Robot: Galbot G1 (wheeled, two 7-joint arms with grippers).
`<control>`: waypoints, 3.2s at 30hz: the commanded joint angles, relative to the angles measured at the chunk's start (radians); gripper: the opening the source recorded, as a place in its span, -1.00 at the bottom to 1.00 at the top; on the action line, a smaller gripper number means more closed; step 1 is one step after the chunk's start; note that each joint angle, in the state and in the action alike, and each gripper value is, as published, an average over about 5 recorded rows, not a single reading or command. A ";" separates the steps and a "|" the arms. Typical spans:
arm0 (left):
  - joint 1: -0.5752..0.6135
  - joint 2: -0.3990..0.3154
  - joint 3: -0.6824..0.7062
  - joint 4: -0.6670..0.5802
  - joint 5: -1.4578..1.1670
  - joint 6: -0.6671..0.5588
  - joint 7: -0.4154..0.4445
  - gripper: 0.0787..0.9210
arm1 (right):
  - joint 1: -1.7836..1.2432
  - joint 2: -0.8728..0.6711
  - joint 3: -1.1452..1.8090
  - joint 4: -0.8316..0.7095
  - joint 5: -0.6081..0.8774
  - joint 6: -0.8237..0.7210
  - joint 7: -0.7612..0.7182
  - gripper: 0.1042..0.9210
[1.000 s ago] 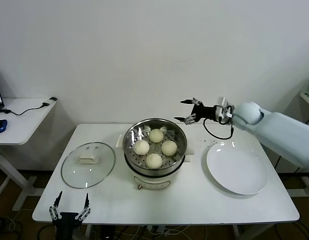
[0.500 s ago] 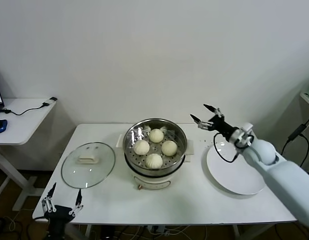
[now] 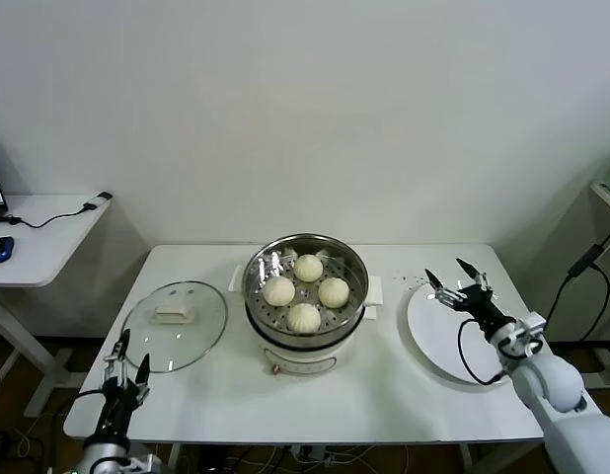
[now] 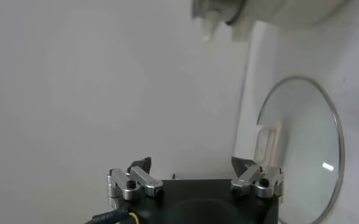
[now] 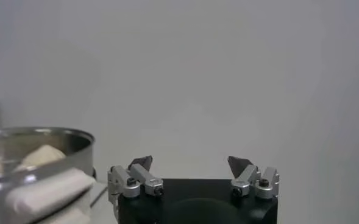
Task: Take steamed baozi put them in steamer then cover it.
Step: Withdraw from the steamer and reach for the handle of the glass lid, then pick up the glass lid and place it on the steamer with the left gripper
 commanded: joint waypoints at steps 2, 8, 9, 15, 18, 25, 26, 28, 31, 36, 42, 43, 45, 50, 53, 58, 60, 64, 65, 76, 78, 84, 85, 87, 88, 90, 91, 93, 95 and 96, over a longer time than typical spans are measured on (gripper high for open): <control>-0.253 0.060 0.041 0.316 0.286 -0.004 -0.107 0.77 | -0.179 0.074 0.158 0.012 -0.110 -0.021 0.010 0.76; -0.353 0.084 0.064 0.433 0.256 -0.004 -0.099 0.77 | -0.170 0.083 0.152 -0.022 -0.159 -0.025 0.011 0.76; -0.369 0.087 0.067 0.451 0.252 -0.004 -0.096 0.77 | -0.167 0.083 0.150 -0.025 -0.161 -0.027 0.012 0.76; -0.456 0.104 0.084 0.550 0.240 -0.008 -0.082 0.77 | -0.154 0.083 0.138 -0.030 -0.170 -0.034 0.017 0.76; -0.485 0.118 0.093 0.587 0.225 -0.009 -0.079 0.77 | -0.151 0.085 0.134 -0.032 -0.176 -0.034 0.018 0.76; -0.535 0.130 0.101 0.648 0.202 -0.005 -0.079 0.77 | -0.150 0.095 0.130 -0.037 -0.191 -0.032 0.018 0.76; -0.541 0.132 0.104 0.655 0.201 -0.004 -0.079 0.77 | -0.149 0.096 0.129 -0.038 -0.192 -0.032 0.017 0.76; -0.553 0.137 0.110 0.670 0.202 -0.003 -0.079 0.77 | -0.148 0.098 0.128 -0.040 -0.195 -0.032 0.017 0.76; -0.568 0.139 0.118 0.695 0.202 -0.003 -0.078 0.77 | -0.146 0.098 0.126 -0.042 -0.197 -0.032 0.017 0.76; -0.595 0.137 0.130 0.721 0.196 -0.001 -0.079 0.77 | -0.144 0.097 0.126 -0.042 -0.199 -0.032 0.017 0.76; -0.629 0.132 0.144 0.739 0.199 0.009 -0.082 0.77 | -0.148 0.099 0.131 -0.047 -0.206 -0.029 0.014 0.76; -0.635 0.129 0.145 0.741 0.202 0.011 -0.083 0.77 | -0.149 0.100 0.131 -0.048 -0.209 -0.029 0.014 0.76; -0.645 0.126 0.149 0.744 0.204 0.015 -0.083 0.77 | -0.150 0.101 0.132 -0.048 -0.212 -0.028 0.014 0.76; -0.662 0.123 0.157 0.764 0.187 0.017 -0.083 0.77 | -0.151 0.104 0.136 -0.051 -0.219 -0.026 0.013 0.76; -0.665 0.122 0.157 0.773 0.179 0.007 -0.081 0.76 | -0.153 0.107 0.139 -0.055 -0.225 -0.023 0.012 0.76; -0.662 0.122 0.153 0.784 0.174 -0.003 -0.078 0.61 | -0.155 0.112 0.144 -0.060 -0.233 -0.019 0.010 0.76; -0.662 0.123 0.150 0.787 0.174 -0.004 -0.077 0.48 | -0.154 0.113 0.144 -0.062 -0.236 -0.018 0.010 0.76; -0.662 0.126 0.146 0.786 0.169 -0.009 -0.075 0.21 | -0.153 0.116 0.143 -0.064 -0.241 -0.016 0.009 0.76; -0.661 0.127 0.145 0.785 0.168 -0.011 -0.075 0.13 | -0.152 0.117 0.143 -0.065 -0.243 -0.015 0.009 0.76; -0.599 0.173 0.129 0.667 0.082 -0.010 -0.054 -0.61 | -0.148 0.120 0.141 -0.072 -0.253 -0.003 0.009 0.76; -0.569 0.192 0.122 0.609 0.054 0.002 -0.047 -0.74 | -0.146 0.119 0.142 -0.074 -0.252 -0.002 0.009 0.76; -0.437 0.259 0.090 0.351 -0.035 0.073 -0.014 -0.81 | -0.141 0.113 0.146 -0.082 -0.249 0.004 0.006 0.76; -0.411 0.268 0.084 0.300 -0.047 0.093 -0.010 -0.81 | -0.140 0.113 0.147 -0.085 -0.249 0.005 0.005 0.76; -0.361 0.284 0.073 0.210 -0.069 0.135 -0.002 -0.81 | -0.137 0.112 0.149 -0.089 -0.249 0.006 0.004 0.76; -0.335 0.292 0.069 0.162 -0.078 0.162 0.002 -0.81 | -0.136 0.112 0.150 -0.091 -0.248 0.007 0.002 0.76; -0.289 0.308 0.063 0.075 -0.093 0.211 0.012 -0.81 | -0.134 0.111 0.151 -0.097 -0.248 0.009 -0.001 0.76; -0.268 0.316 0.063 0.033 -0.097 0.238 0.018 -0.81 | -0.132 0.111 0.152 -0.100 -0.249 0.010 -0.003 0.76; -0.231 0.335 0.071 -0.046 -0.110 0.291 0.034 -0.81 | -0.127 0.110 0.153 -0.108 -0.249 0.012 -0.005 0.76; -0.206 0.359 0.090 -0.108 -0.114 0.347 0.045 -0.81 | -0.121 0.110 0.152 -0.116 -0.249 0.014 -0.006 0.76; -0.199 0.372 0.104 -0.134 -0.112 0.374 0.050 -0.81 | -0.118 0.109 0.151 -0.119 -0.249 0.014 -0.006 0.76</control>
